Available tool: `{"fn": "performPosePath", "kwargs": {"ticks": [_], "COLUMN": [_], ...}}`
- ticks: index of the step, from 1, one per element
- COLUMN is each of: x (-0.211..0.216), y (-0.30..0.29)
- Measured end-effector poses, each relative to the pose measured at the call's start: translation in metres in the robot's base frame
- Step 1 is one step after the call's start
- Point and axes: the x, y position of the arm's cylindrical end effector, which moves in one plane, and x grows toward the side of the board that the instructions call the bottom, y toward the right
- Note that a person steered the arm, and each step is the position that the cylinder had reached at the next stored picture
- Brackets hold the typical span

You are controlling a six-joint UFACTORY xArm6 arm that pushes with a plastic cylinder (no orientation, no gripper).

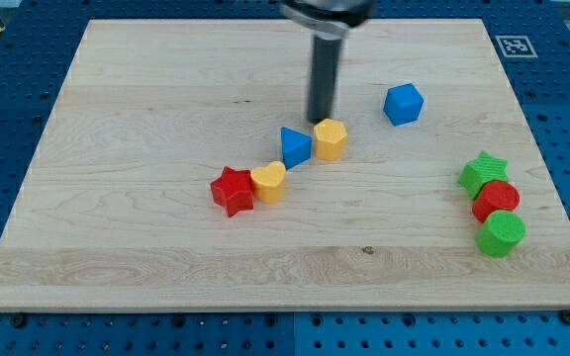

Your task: Move red star to bottom center

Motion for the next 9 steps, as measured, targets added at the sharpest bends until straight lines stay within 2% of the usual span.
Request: {"fn": "performPosePath", "kwargs": {"ticks": [1, 2, 5, 9], "x": [0.000, 0.017, 0.093, 0.119], "y": [-0.058, -0.071, -0.071, -0.091]}}
